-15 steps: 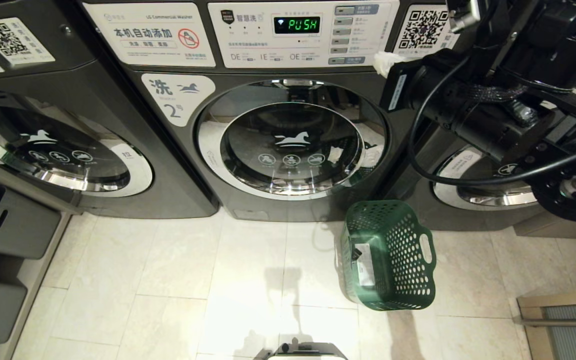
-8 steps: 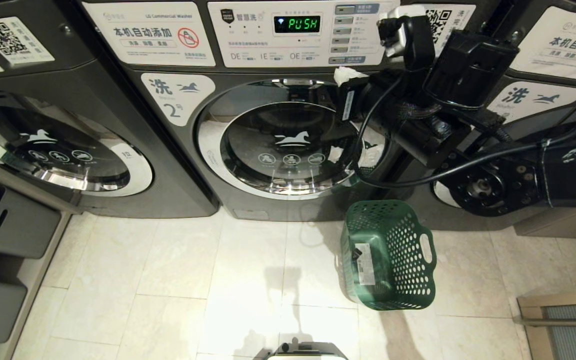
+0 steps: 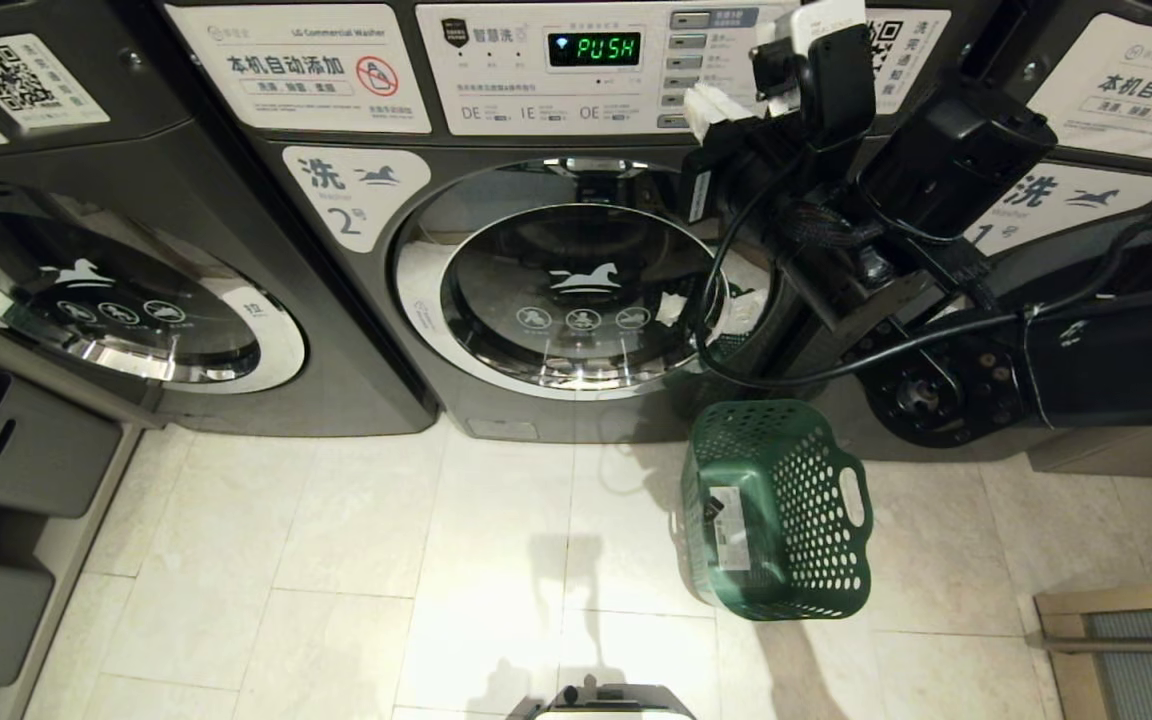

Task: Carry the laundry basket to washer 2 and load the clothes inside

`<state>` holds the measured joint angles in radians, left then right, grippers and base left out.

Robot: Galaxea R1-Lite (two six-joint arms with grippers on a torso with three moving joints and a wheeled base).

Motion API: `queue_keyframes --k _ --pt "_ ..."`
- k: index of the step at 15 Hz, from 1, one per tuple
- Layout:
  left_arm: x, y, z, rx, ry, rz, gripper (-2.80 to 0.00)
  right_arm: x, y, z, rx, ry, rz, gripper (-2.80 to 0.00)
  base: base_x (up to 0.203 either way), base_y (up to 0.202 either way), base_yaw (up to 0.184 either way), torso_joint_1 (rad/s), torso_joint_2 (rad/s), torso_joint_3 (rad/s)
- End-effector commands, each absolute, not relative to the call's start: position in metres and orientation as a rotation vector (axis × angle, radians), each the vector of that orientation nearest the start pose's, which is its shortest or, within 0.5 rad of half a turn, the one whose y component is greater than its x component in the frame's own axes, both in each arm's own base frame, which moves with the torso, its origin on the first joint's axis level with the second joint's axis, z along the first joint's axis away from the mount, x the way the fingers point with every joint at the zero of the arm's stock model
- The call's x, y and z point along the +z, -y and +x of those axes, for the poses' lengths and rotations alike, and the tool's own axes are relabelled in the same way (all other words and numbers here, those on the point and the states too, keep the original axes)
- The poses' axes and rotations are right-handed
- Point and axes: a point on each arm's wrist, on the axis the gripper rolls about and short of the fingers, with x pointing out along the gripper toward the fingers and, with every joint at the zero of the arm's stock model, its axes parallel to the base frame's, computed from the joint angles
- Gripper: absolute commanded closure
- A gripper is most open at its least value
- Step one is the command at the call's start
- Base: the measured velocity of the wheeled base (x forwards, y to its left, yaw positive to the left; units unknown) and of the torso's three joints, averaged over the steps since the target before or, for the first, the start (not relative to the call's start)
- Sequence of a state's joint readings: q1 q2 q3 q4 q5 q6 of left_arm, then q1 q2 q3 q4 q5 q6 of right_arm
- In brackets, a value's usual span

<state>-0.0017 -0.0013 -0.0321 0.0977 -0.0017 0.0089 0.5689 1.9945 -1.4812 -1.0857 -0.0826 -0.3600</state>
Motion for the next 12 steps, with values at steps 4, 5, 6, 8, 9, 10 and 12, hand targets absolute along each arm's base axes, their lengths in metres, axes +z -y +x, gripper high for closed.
queue_keyframes --k 4,5,6,8,9,10,12 --pt "0.074 0.0 -0.026 -0.003 -0.063 0.008 0.0 0.3 -0.218 0.352 0.351 0.629 -0.188 0.0 0.0 0.0 0.0 0.0 0.0 0.0" --pt "0.074 0.0 -0.026 -0.003 -0.063 0.009 0.0 0.303 -0.218 0.354 0.345 0.642 -0.184 0.0 0.0 0.0 0.0 0.0 0.0 0.0" --pt "0.074 0.0 -0.026 -0.003 -0.063 0.008 0.0 0.305 -0.218 0.358 0.338 0.652 -0.181 0.0 0.0 0.0 0.0 0.0 0.0 0.0" --pt "0.074 0.0 -0.026 -0.003 -0.063 0.009 0.0 0.306 -0.216 0.367 0.32 0.665 -0.182 0.0 0.0 0.0 0.0 0.0 0.0 0.0" --pt "0.074 0.0 -0.026 -0.003 -0.063 0.008 0.0 0.307 -0.214 0.37 0.312 0.664 -0.184 0.0 0.0 0.0 0.0 0.0 0.0 0.0" --pt "0.074 0.0 -0.026 -0.003 -0.063 0.008 0.0 0.307 -0.212 0.373 0.306 0.662 -0.184 0.0 0.0 0.0 0.0 0.0 0.0 0.0" --pt "0.074 0.0 -0.026 -0.003 -0.063 0.008 0.0 0.308 -0.208 0.378 0.296 0.661 -0.186 0.0 0.0 0.0 0.0 0.0 0.0 0.0"
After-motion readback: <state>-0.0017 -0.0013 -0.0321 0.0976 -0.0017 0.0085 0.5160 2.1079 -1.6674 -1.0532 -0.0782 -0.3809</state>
